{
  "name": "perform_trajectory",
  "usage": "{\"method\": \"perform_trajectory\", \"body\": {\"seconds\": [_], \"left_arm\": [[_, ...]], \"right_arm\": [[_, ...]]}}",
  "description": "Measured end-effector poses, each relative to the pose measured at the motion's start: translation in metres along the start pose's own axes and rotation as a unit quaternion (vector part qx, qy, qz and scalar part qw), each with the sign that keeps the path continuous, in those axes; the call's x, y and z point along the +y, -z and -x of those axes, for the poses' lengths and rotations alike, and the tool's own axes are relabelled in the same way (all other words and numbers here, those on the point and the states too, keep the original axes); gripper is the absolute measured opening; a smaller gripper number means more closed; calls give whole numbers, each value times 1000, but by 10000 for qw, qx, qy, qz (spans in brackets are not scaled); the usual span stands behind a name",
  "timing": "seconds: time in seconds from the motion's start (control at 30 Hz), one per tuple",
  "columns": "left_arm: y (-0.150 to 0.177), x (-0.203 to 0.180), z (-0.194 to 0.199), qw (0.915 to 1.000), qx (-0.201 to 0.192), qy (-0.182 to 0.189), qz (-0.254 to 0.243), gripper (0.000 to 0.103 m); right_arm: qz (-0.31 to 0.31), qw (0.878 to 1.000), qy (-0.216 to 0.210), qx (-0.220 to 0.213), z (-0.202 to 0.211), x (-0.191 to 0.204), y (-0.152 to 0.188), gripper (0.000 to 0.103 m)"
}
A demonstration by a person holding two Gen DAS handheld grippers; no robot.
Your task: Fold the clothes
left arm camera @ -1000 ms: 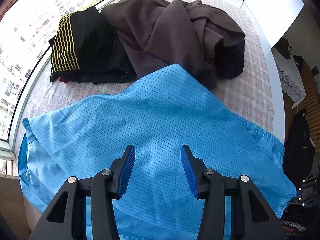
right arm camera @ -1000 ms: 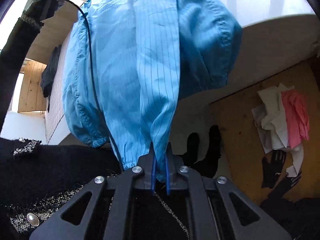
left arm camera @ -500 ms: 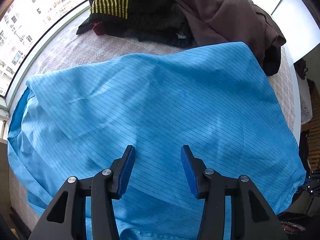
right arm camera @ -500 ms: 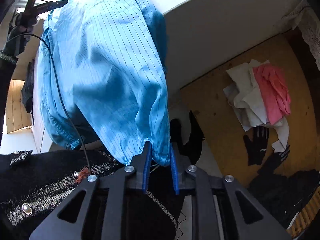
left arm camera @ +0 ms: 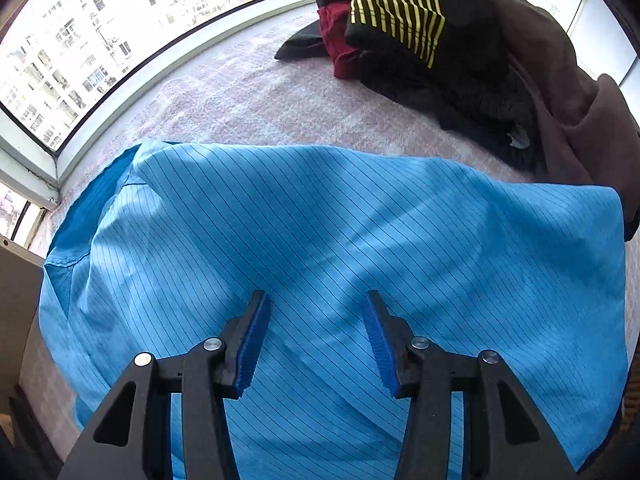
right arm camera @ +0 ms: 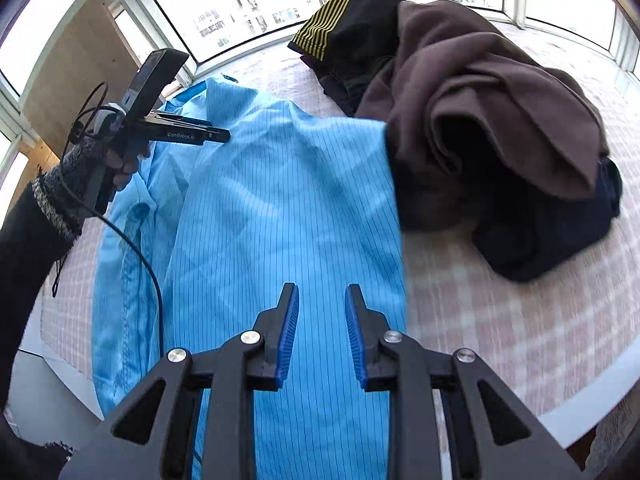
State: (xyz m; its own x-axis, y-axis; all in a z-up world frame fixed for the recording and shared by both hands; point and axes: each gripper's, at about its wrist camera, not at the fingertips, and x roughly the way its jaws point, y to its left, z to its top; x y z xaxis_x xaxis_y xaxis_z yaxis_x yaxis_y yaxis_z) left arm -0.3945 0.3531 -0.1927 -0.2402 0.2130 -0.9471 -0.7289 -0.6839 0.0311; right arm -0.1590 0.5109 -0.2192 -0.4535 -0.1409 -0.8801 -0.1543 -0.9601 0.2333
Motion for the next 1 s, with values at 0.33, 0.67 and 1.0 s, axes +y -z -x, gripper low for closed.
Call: {"method": "perform_trajectory", "body": {"seconds": [0.33,0.67,1.0], "left_arm": [[-25,20,-16,9989,-119,-142,428,44],[94,-65,72,9916,-125,1282,-89,45],[155,-121,61,9973,195,553,442,42]], "right_arm": [[-46,9977,206,642,-83,-30,-89,6],[425,9943,-411,892,-58,-15,-65,40],[1550,9817,188,1094,-56,-12,-49,40]]}}
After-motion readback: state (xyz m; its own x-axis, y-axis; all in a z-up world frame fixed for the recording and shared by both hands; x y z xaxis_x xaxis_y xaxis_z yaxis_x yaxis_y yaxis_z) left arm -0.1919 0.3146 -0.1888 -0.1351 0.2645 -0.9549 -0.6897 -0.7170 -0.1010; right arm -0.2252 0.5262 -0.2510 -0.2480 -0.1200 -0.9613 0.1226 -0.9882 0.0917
